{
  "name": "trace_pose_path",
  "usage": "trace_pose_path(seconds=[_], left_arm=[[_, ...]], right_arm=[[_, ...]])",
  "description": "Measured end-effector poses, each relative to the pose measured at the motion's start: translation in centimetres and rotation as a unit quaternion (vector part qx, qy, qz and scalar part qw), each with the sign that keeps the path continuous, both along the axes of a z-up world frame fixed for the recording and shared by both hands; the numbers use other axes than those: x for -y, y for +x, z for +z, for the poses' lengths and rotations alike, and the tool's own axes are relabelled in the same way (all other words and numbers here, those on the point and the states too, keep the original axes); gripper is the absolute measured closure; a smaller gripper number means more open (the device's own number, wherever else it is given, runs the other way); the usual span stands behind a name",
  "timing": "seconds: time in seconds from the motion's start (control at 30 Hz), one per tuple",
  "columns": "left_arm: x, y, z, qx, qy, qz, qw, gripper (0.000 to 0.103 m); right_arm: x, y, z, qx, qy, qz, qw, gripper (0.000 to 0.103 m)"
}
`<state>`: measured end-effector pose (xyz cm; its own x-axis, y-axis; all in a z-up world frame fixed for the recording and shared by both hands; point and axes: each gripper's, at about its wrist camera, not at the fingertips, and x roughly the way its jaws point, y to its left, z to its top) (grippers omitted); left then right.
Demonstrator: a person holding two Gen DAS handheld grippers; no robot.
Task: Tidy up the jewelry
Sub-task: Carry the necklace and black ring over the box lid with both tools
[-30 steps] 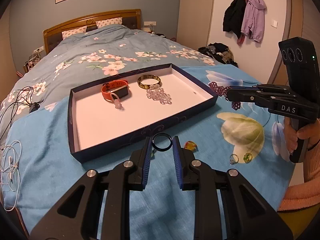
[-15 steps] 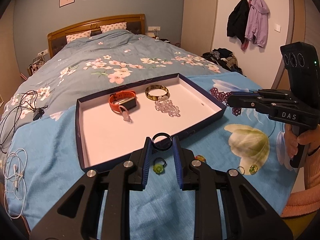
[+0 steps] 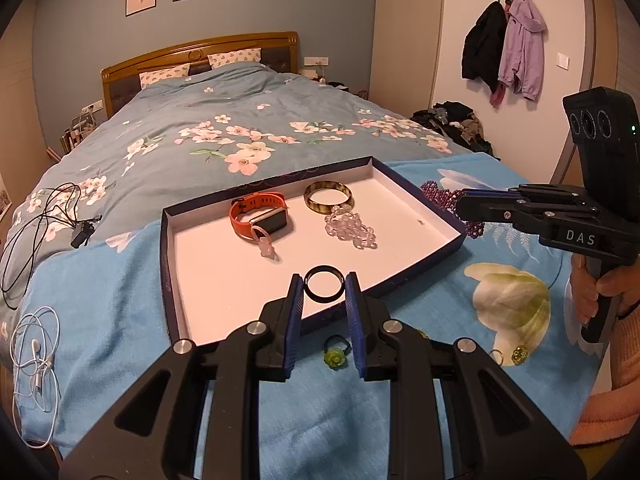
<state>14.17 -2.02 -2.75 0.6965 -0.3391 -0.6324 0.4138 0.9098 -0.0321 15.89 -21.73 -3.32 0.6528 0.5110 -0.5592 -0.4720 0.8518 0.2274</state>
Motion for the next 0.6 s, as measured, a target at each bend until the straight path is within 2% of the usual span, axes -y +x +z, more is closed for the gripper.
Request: trace_pose_path(seconds=[0.6], left_arm=[[0.3,1.5,-0.4,0.005,0.016,0.007,0.9998,0.081]], right_arm=[[-0.6,1.6,0.0,0.002,-0.01,0.002,1.0,0.097]])
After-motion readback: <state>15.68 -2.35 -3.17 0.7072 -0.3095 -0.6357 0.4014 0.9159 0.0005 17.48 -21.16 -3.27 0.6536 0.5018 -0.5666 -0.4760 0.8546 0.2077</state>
